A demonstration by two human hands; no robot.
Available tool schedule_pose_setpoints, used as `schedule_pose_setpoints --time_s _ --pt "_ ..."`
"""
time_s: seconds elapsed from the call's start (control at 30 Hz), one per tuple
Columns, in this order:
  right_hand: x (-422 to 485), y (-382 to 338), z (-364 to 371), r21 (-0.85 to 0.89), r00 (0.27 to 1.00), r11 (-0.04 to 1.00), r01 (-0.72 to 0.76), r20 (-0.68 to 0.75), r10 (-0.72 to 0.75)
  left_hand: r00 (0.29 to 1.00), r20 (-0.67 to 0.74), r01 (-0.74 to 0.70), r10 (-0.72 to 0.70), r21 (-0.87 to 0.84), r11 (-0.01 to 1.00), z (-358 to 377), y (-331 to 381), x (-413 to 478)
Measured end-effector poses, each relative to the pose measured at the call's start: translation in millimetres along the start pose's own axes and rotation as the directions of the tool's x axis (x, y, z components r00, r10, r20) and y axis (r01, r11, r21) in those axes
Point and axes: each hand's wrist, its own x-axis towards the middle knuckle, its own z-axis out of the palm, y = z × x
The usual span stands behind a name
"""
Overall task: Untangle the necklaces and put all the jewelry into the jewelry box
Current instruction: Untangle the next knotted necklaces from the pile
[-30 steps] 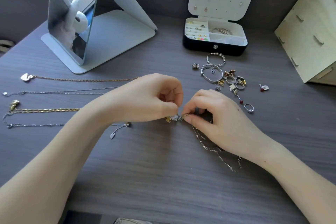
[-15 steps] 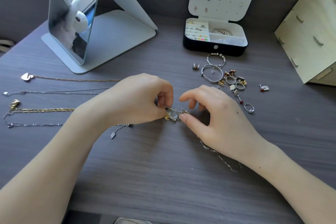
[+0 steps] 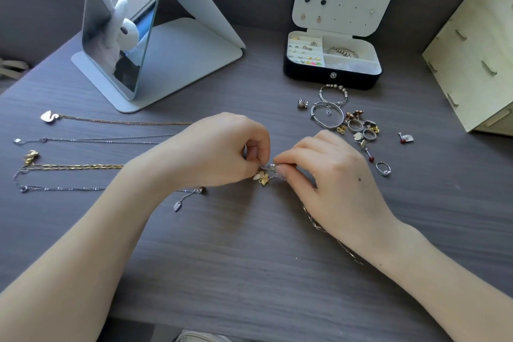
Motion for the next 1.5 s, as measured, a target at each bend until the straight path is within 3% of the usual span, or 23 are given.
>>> schedule_pose_setpoints --time_s 0.2,0.33,0.5,0.67,0.8,0.97,1.07,1.5 --pt "0 -7 -22 0.224 0.996 0.972 -0.068 -0.038 0.078 0.999 -0.017 -0.03 0.028 -0.083 0.996 -2 1 0" --pt "-6 -17 -26 0.313 0.997 0.949 0.032 0.06 -0.054 0.999 -0.043 -0.031 0.027 -0.104 0.994 -2 1 1" --pt "-19 -27 -17 0.315 0.954 0.935 0.164 0.19 -0.231 0.997 0.054 -0.046 0.052 -0.107 0.993 0 -2 0" --pt "-23 -28 -16 0.283 0.919 0.934 0.219 0.263 -0.294 0.997 0.071 -0.04 0.043 -0.043 0.998 3 -5 1" --pt "-16 -22 -27 0.338 0.942 0.937 0.088 0.278 -0.189 0.995 0.082 -0.047 0.049 -0.02 0.999 3 -4 1" --pt "-4 8 -36 0.096 0.941 0.992 -0.079 0.336 0.042 0.995 0.095 -0.028 0.031 -0.034 0.999 0 -6 1" --pt "-3 15 -35 0.051 0.903 0.987 -0.154 0.412 0.12 0.997 0.069 -0.028 0.032 -0.054 0.998 -5 -8 0" --pt "1 24 -46 -0.042 0.847 0.979 -0.198 0.495 0.192 0.999 0.029 -0.014 0.014 0.003 1.0 -7 -12 0"
